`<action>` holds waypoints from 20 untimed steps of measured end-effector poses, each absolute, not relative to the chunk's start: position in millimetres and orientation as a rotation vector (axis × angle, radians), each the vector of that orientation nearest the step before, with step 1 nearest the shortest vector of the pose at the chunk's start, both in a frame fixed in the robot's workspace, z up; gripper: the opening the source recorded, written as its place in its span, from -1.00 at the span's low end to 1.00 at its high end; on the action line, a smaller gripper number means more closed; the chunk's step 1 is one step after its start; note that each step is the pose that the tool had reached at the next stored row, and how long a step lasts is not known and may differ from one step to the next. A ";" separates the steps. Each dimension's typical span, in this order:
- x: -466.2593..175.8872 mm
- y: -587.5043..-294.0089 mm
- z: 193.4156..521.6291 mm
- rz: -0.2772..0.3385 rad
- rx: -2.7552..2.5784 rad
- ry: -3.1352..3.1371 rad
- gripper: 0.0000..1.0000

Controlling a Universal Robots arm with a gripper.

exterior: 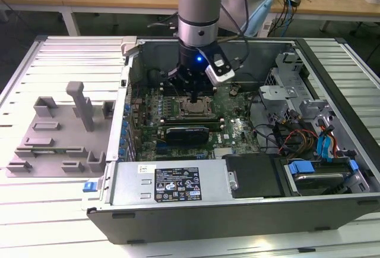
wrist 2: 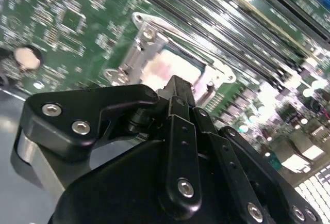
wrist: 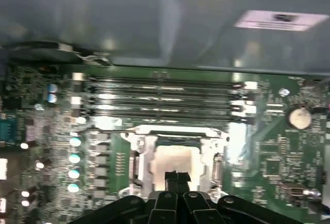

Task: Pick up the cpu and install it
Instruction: 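Close the cpu cover, then install the first cpu locking lever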

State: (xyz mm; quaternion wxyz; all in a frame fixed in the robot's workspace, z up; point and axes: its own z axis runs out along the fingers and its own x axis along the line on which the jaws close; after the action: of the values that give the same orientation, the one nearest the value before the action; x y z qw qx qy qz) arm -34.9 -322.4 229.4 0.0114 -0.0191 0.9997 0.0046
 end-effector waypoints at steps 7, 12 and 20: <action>-30.1 -321.6 230.1 -0.021 -0.060 3.124 -0.79; -32.5 -321.4 243.1 -0.024 -0.060 3.118 -0.79; -35.2 -321.4 243.2 -0.024 -0.060 3.114 -0.79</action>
State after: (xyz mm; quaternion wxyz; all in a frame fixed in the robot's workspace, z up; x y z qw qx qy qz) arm -35.2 -321.4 243.2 0.0135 -0.0192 0.9997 -0.0076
